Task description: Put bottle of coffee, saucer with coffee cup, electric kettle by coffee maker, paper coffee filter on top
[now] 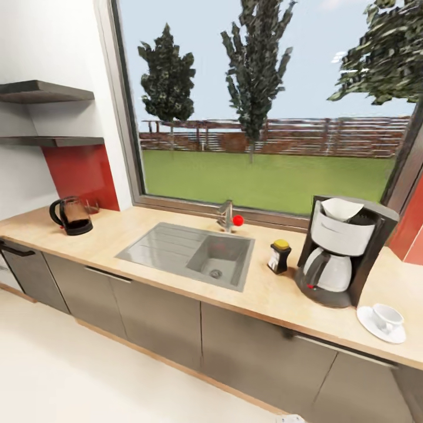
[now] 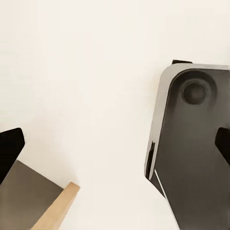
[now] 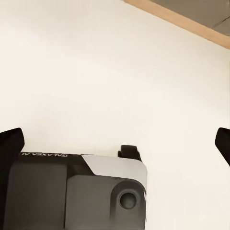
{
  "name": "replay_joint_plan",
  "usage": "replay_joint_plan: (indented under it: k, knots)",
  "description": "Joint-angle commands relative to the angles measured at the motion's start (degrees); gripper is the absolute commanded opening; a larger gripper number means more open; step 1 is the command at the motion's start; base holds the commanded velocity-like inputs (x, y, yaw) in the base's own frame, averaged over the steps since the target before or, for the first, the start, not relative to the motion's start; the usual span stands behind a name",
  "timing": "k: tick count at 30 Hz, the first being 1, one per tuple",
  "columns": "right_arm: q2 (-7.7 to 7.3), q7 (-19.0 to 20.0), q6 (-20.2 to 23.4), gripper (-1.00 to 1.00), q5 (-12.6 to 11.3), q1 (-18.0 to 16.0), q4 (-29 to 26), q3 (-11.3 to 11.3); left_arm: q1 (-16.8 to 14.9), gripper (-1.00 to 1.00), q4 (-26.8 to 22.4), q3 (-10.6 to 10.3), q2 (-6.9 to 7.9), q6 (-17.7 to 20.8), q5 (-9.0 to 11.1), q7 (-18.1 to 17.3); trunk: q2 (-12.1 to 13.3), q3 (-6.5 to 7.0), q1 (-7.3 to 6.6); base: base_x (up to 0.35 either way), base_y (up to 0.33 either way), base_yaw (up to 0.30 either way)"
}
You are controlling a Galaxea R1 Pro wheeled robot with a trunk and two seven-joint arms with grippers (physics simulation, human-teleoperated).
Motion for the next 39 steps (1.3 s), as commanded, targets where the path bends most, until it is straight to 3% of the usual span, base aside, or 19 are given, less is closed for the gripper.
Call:
replay_joint_plan:
  k: [1,39]
  knots:
    - [0.02,-0.3,0.3,1.00,-0.6,0.0,-0.1,0.5,0.0,1.00,-0.1,-0.5,0.04,0.0,0.5,0.3,-0.1,-0.11,0.06,0.184,0.260,0.279]
    - [0.02,-0.3,0.3,1.00,-0.6,0.0,-0.1,0.5,0.0,1.00,-0.1,-0.5,-0.02,-0.2,0.5,0.2,-0.1,-0.11,0.06,0.171,0.278,0.279]
